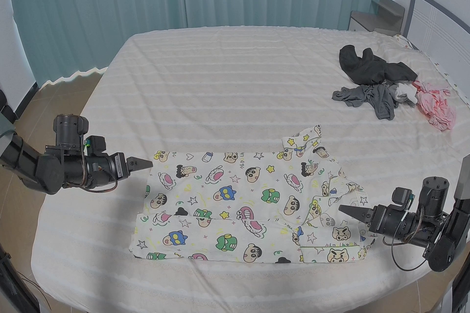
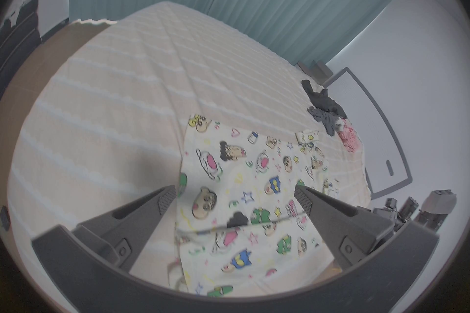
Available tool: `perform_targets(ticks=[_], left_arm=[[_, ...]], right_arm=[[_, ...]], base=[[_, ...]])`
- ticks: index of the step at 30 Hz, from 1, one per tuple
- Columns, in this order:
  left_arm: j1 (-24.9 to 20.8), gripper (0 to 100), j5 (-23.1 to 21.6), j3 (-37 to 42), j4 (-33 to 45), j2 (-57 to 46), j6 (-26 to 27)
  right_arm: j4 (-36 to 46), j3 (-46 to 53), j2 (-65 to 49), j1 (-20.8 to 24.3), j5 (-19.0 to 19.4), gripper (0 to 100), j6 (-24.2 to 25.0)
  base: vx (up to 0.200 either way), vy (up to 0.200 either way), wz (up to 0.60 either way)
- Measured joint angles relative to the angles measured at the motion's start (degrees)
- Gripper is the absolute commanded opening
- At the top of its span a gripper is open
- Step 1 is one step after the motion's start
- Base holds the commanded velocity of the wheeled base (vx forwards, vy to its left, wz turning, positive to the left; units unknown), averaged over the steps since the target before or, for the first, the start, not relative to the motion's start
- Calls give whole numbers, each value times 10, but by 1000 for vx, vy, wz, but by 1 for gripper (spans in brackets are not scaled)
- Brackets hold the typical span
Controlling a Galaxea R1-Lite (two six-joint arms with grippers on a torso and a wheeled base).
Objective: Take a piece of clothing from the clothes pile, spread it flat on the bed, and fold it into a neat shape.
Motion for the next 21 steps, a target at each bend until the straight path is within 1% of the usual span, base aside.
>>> perform_targets(ticks=[4,8,15,21], left_arm=[[-4,100,31,-63,-5,40,5],[-9,100,49,-158,19,94,20],[-15,100,64,-326,90,206,57],[-18,100,72,-423,117,299,75]], right_arm=[[0,1,0,2,0,100,0],[0,2,0,4,0,100,0],[0,3,0,6,0,100,0],[0,6,0,10,0,100,0]], base=[[0,0,0],[0,0,0],[0,0,0],[0,0,0]])
